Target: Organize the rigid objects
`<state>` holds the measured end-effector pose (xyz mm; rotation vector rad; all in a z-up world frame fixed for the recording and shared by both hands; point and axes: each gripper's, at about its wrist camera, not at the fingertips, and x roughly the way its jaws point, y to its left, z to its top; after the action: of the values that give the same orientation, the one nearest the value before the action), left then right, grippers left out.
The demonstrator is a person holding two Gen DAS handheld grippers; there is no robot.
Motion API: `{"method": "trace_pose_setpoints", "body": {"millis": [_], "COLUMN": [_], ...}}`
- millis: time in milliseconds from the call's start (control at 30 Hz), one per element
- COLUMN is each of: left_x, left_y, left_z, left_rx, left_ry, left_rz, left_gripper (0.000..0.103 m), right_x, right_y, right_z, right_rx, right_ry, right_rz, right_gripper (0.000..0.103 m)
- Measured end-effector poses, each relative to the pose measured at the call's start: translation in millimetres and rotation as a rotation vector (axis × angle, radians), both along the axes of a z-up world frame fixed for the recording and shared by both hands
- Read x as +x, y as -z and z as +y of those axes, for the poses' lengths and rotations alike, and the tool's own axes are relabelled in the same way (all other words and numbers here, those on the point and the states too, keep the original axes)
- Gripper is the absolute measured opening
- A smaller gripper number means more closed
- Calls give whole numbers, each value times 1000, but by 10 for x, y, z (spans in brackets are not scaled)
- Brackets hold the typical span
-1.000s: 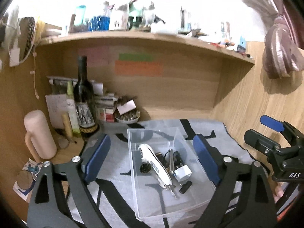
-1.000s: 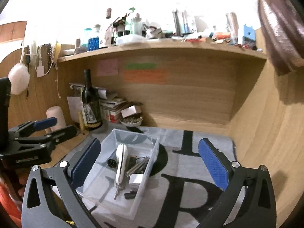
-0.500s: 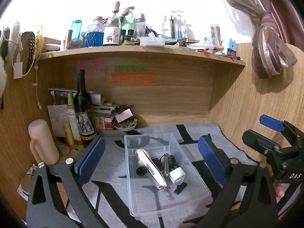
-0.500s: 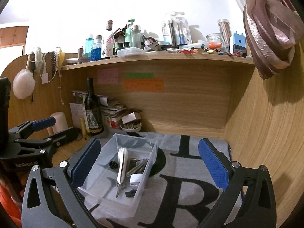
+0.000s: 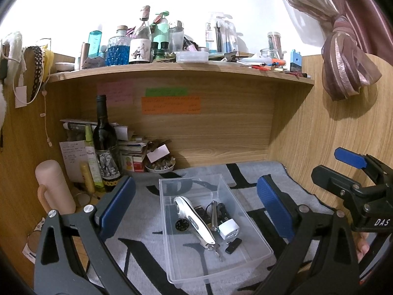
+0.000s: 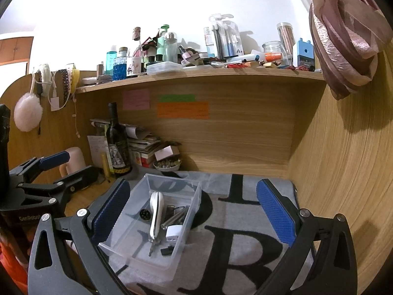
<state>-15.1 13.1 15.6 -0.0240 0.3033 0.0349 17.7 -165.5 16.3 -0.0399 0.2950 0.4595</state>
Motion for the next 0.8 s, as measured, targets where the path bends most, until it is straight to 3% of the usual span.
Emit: {"method": "trace_pose_setpoints", "body": {"millis": [800], "left_x": [60], "left_y": [47], "left_z": [52], "left_rx": [-21], "left_ry": [-4], "left_rz": [13], "left_gripper": [101], "right_x": [24], "right_y": [-13], "right_z": [5], "right_rx": [-10], "right_ry": [-6], "right_rz": [-5], "right_gripper": [103]}}
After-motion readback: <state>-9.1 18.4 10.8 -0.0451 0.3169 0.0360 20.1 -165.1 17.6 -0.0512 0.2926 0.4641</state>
